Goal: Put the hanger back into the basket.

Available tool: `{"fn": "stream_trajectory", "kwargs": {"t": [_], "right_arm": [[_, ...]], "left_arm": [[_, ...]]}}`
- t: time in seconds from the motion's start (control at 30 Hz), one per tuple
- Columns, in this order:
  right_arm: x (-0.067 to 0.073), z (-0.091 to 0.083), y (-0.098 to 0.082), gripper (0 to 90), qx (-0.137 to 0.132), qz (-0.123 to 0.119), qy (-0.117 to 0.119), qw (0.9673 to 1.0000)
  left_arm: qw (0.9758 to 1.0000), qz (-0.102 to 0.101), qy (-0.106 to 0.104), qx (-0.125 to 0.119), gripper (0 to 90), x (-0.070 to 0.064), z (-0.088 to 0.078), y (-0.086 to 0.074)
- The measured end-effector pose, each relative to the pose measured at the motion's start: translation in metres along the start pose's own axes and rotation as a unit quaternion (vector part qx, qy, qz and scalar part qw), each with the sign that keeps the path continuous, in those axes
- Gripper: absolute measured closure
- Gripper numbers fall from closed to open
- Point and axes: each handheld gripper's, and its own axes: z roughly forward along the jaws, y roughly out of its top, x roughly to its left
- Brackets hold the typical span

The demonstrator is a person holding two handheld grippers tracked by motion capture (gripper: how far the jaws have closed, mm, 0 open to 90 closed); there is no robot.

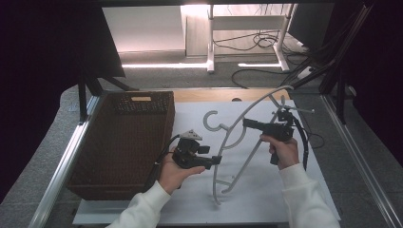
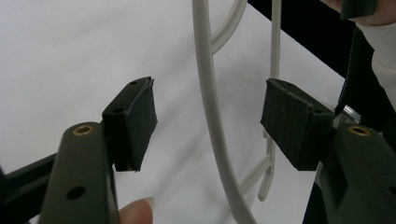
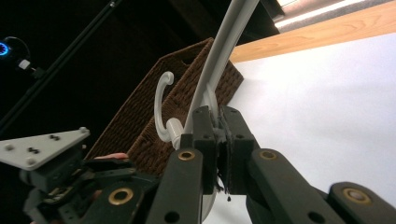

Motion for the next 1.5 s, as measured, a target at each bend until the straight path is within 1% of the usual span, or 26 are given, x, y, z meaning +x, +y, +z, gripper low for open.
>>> {"fn": "stream_trajectory", "kwargs": {"t": [0.07,0.1,0.13,0.17,0.23,0.27,0.3,0.33,0.37,0.4,0.47,0.5,0.53,0.63,0.73,0.77,0.93,1.0,1.07,1.1,1.17,1.2,1.23,1.27,1.43,1.5], "right_arm": [[0.001,-0.001,0.000,85.9,-0.002,0.000,0.006,1.0000],[0.002,-0.001,0.000,85.9,-0.005,0.002,0.013,0.9999],[0.002,-0.001,0.000,85.9,-0.005,0.002,0.013,0.9999],[0.003,0.000,-0.001,85.9,-0.006,0.003,0.020,0.9998],[0.004,-0.001,-0.001,85.8,-0.005,0.005,0.024,0.9997],[0.006,0.000,-0.001,85.9,-0.009,0.004,0.030,0.9995],[0.006,0.000,-0.001,85.9,-0.009,0.004,0.030,0.9995],[0.007,0.000,-0.001,85.8,-0.010,0.005,0.038,0.9992],[0.007,0.000,-0.001,85.8,-0.010,0.005,0.038,0.9992],[0.008,0.000,-0.001,85.8,-0.013,0.004,0.043,0.9990],[0.010,0.000,-0.002,85.8,-0.013,0.002,0.046,0.9989],[0.010,0.001,-0.002,85.8,-0.013,-0.003,0.047,0.9988],[0.010,0.000,-0.002,85.7,-0.012,-0.004,0.050,0.9987],[0.010,0.000,-0.002,85.5,-0.012,-0.006,0.054,0.9984],[0.011,-0.003,-0.001,85.1,-0.013,-0.008,0.058,0.9982],[0.011,-0.003,-0.001,85.1,-0.013,-0.008,0.058,0.9982],[0.010,-0.007,-0.001,83.5,-0.014,-0.008,0.059,0.9981],[0.011,-0.008,-0.001,79.9,-0.014,-0.013,0.054,0.9984],[0.011,-0.009,-0.001,76.3,-0.009,-0.016,0.051,0.9985],[0.011,-0.009,-0.003,72.5,-0.006,-0.020,0.051,0.9985],[0.010,-0.009,-0.004,70.5,-0.004,-0.021,0.052,0.9984],[0.010,-0.009,-0.005,67.9,0.003,-0.019,0.054,0.9983],[0.010,-0.009,-0.005,67.9,0.003,-0.019,0.054,0.9983],[0.010,-0.009,-0.007,65.2,0.011,-0.024,0.055,0.9981],[0.014,-0.009,-0.010,62.1,0.027,-0.034,0.045,0.9980],[0.013,-0.009,-0.010,61.7,0.029,-0.035,0.048,0.9978]], "left_arm": [[1.0000,0.001,-0.001,0.001,37.0,0.000,0.003,0.000],[1.0000,0.000,0.000,0.001,37.9,0.001,0.004,0.000],[1.0000,-0.002,-0.001,-0.001,37.9,0.001,0.006,0.000],[1.0000,-0.005,0.000,0.000,39.7,0.002,0.007,0.000],[1.0000,-0.008,-0.006,-0.001,41.3,0.002,0.008,0.000],[0.9999,-0.007,-0.009,0.000,47.4,0.002,0.009,0.000],[0.9999,-0.006,-0.010,0.002,47.4,0.002,0.009,0.000],[0.9999,-0.007,-0.014,0.004,56.2,0.002,0.009,-0.001],[0.9999,-0.007,-0.014,0.004,62.9,0.002,0.009,-0.001],[0.9997,-0.009,-0.021,0.003,62.9,0.002,0.008,0.000],[0.9996,-0.012,-0.027,0.000,74.8,0.002,0.007,0.000],[0.9995,-0.015,-0.028,0.000,78.9,0.001,0.005,0.001],[0.9992,-0.020,-0.034,0.000,80.0,0.002,0.004,0.001],[0.9984,-0.036,-0.044,-0.005,80.7,0.004,0.001,0.001],[0.9962,-0.053,-0.067,-0.016,81.0,0.006,-0.006,0.002],[0.9962,-0.053,-0.067,-0.016,81.0,0.006,-0.006,0.002],[0.9933,-0.071,-0.085,-0.035,81.0,0.007,-0.014,0.005],[0.9919,-0.079,-0.089,-0.045,81.0,0.009,-0.017,0.005],[0.9914,-0.083,-0.088,-0.051,81.1,0.011,-0.021,0.006],[0.9908,-0.086,-0.089,-0.055,81.1,0.013,-0.023,0.006],[0.9907,-0.087,-0.089,-0.056,81.2,0.013,-0.024,0.006],[0.9905,-0.088,-0.089,-0.057,81.2,0.014,-0.025,0.006],[0.9905,-0.088,-0.088,-0.059,81.2,0.015,-0.026,0.006],[0.9906,-0.088,-0.086,-0.061,81.2,0.016,-0.027,0.006],[0.9906,-0.087,-0.083,-0.063,81.3,0.018,-0.030,0.006],[0.9908,-0.086,-0.082,-0.064,81.4,0.018,-0.031,0.006]]}}
